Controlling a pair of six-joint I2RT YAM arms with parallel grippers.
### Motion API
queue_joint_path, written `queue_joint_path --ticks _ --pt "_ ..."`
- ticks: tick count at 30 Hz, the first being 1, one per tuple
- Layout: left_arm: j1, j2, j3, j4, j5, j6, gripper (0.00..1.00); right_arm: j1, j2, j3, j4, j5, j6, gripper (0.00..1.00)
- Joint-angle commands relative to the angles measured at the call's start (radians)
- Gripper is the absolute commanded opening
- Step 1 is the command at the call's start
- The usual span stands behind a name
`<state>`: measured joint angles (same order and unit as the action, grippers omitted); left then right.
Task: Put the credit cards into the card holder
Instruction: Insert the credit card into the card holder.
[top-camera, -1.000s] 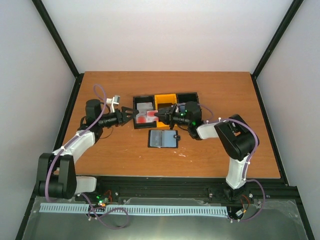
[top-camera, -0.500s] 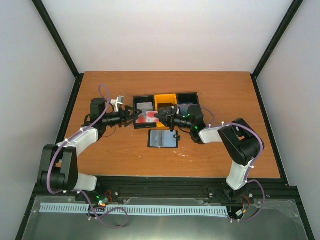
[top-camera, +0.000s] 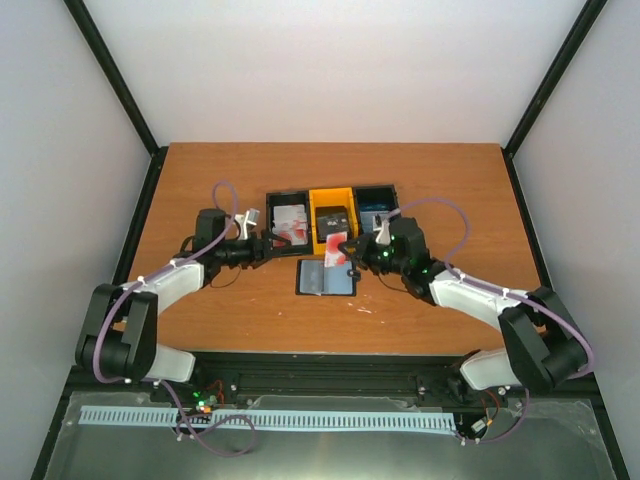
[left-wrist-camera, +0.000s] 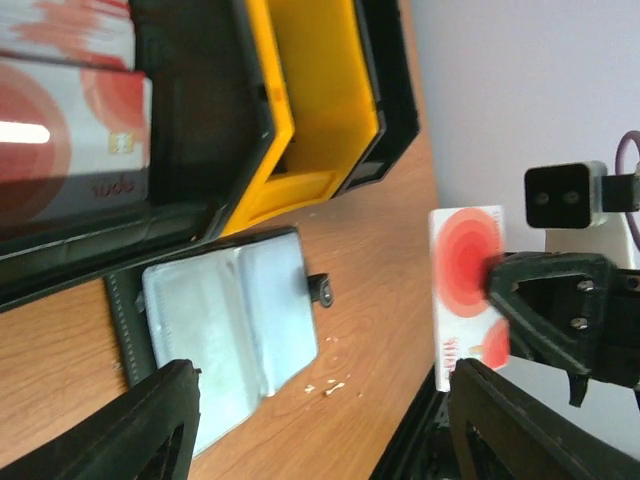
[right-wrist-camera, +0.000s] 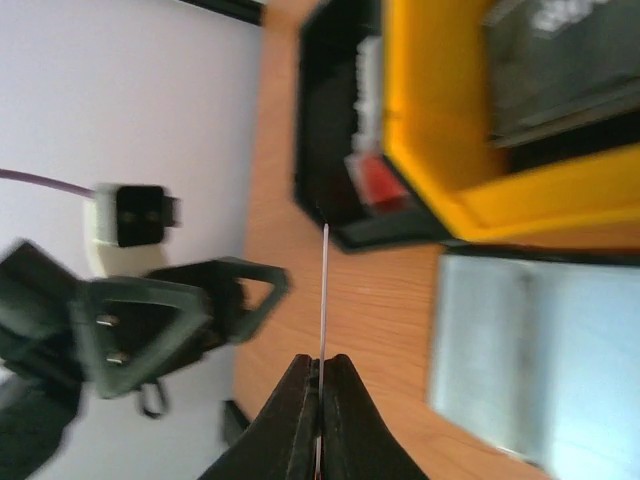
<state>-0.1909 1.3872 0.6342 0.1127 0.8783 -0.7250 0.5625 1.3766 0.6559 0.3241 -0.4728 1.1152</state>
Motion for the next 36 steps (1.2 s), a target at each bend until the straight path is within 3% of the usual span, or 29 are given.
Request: queue_joint_path --ticks 1,6,14,27,36 --pt "-0.026 0.040 -0.018 -0.015 -0.055 0.083 0.68 -0.001 0.016 -0.107 -0.078 0.104 -0.187 0.03" --pt "-0.064 0.106 -0.031 -0.007 -0.087 0.078 0.64 0.010 0.117 -0.132 0.010 0.125 -0.197 0.03" --pt "-0.079 0.219 -0.024 -0.005 -0.102 0.058 0.46 0.024 0.283 -0.107 0.183 0.102 -0.176 0.03" --pt "-0.088 0.268 -0.008 -0.028 -0.165 0.051 0.34 0.046 0.326 -0.107 0.252 0.090 -0.162 0.03" --pt "-0.112 0.310 0.011 -0.016 -0.169 0.048 0.28 0.068 0.363 -0.130 0.399 0.070 -0.102 0.03"
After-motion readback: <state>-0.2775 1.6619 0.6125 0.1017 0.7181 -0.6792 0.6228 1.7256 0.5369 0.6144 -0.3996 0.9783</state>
